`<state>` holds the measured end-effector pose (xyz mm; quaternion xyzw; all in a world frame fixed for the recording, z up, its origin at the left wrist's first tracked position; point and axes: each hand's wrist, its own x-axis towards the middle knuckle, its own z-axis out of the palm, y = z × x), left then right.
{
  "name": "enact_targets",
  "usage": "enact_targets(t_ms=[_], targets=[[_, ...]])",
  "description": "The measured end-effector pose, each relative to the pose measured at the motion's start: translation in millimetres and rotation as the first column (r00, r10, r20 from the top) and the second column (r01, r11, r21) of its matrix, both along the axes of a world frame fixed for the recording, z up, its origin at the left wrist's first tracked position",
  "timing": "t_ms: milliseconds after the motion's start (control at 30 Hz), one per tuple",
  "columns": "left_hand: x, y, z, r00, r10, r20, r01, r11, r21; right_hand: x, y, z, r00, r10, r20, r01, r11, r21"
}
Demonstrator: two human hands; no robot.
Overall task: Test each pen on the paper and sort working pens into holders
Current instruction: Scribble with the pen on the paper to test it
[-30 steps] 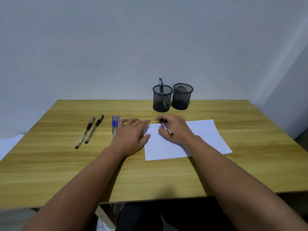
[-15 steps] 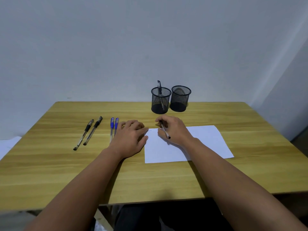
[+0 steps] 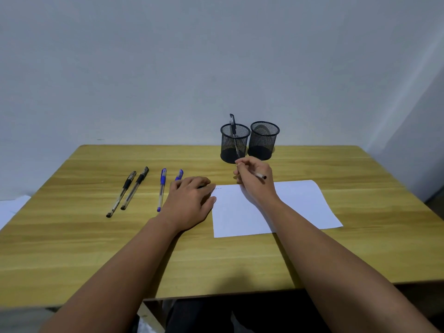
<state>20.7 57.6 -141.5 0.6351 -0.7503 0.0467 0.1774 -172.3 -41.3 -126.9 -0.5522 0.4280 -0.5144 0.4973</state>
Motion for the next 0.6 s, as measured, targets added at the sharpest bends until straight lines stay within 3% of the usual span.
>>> enact_targets(t_ms=[167, 367, 600], targets=[[1, -1, -4, 1.000, 0.003, -0.018, -0.003, 1.000, -0.003, 15, 1, 2, 0.995, -0.018, 0.099, 0.011, 0.998, 0.066], [1, 2, -3, 0.998, 0.012, -0.057, -0.013, 1.000, -0.018, 14, 8, -4, 0.994, 0.092, 0.059, -0.094, 0.995, 0.042], [0, 1, 0, 0.996, 0.009, -0.086, -0.009, 1.000, 0.000, 12, 11, -7, 0.997, 0.034, -0.069, -0.032, 0.999, 0.030]])
